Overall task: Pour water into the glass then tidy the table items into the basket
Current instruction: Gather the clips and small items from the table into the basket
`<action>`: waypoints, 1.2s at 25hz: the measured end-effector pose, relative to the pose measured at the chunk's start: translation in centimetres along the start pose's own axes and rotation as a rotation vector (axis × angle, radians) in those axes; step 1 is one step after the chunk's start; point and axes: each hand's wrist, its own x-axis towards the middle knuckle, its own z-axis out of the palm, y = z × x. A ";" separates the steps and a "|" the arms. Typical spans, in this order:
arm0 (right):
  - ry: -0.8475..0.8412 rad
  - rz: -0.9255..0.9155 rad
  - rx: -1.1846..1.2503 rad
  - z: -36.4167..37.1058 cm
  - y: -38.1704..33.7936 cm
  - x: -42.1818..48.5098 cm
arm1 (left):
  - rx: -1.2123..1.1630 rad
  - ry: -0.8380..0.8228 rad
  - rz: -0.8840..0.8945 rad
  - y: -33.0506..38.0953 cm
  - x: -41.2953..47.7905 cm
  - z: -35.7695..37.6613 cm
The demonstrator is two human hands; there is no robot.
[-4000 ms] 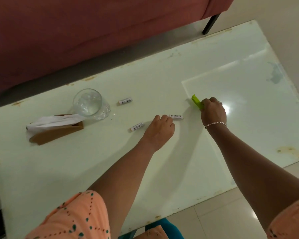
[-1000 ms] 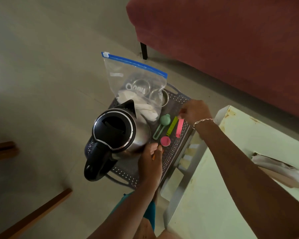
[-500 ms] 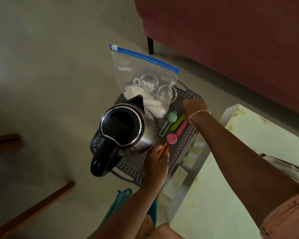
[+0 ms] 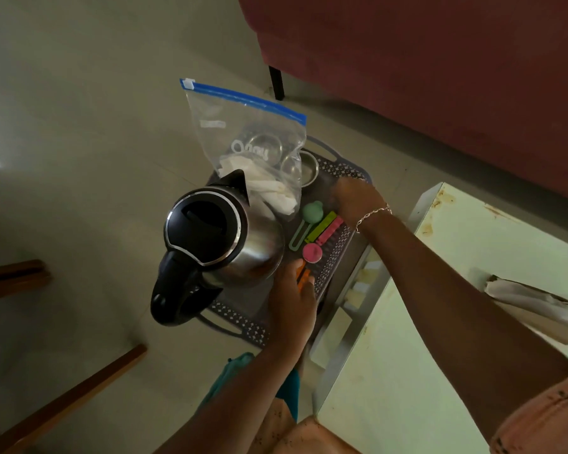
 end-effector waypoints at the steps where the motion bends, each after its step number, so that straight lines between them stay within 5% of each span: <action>1: 0.121 0.009 0.032 0.2 0.2 -1.2 | 0.065 0.031 0.098 0.3 -0.5 0.4; 5: 0.503 -0.001 0.023 2.4 1.6 -8.1 | 0.383 0.107 0.453 1.6 -3.0 3.4; 8: 0.624 0.087 0.023 4.8 4.0 -15.1 | 0.602 0.075 0.573 2.7 -5.6 7.2; 20: 0.548 0.620 0.047 12.1 22.7 -44.7 | 0.796 -0.386 0.848 6.4 -21.8 29.3; 30: 0.444 1.072 0.265 16.8 37.5 -56.0 | 0.929 -0.692 1.218 9.2 -24.5 43.7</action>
